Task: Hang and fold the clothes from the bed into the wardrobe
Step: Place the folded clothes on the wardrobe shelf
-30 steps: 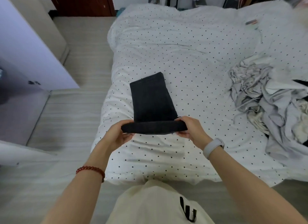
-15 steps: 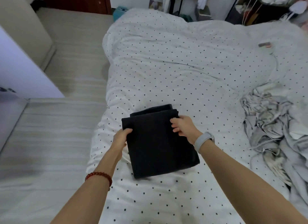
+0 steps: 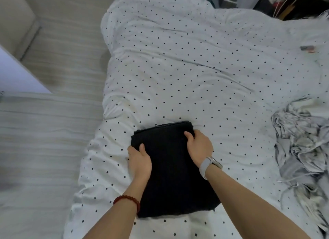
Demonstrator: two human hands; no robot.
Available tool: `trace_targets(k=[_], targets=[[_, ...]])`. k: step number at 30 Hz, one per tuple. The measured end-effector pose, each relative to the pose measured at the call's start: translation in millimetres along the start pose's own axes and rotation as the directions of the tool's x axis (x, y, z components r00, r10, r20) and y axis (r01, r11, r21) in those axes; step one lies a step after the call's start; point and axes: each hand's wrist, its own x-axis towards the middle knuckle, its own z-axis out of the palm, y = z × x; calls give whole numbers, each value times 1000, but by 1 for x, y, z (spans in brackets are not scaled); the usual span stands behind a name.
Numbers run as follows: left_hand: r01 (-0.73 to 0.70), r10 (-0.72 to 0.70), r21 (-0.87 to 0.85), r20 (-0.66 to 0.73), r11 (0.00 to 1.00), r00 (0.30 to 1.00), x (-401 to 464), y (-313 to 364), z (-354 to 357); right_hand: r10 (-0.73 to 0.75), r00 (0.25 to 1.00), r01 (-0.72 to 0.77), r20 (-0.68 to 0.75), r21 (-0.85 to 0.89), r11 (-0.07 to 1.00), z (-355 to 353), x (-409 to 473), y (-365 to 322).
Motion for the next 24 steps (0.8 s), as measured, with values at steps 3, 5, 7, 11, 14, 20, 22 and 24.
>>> trace_targets(k=[3,5,7,11,14,20,22,24], targets=[[21,-21,4,-48,1000,999,19,-3,9,-113,986,111,-122,-26,993,15,15,-10],[22,-20,56,-35,998,999,27,-2,11,-97,991,90,-97,-73,993,25,23,-10],[35,-36,105,11,994,999,30,1,13,-50,997,44,-52,-115,992,33,28,-4],[60,-72,87,130,994,989,31,-9,10,-81,994,71,-68,-140,988,37,20,4],[82,-76,-13,260,997,963,20,-28,0,-35,999,38,35,-110,993,36,-9,23],[114,-71,-84,402,990,913,10,-30,-4,59,979,-70,195,50,996,34,-25,49],[93,-51,-89,390,992,920,5,-24,-3,83,971,-98,226,52,994,34,-21,49],[34,-6,-81,323,996,946,-6,-18,-5,48,972,-73,232,99,992,31,-24,48]])
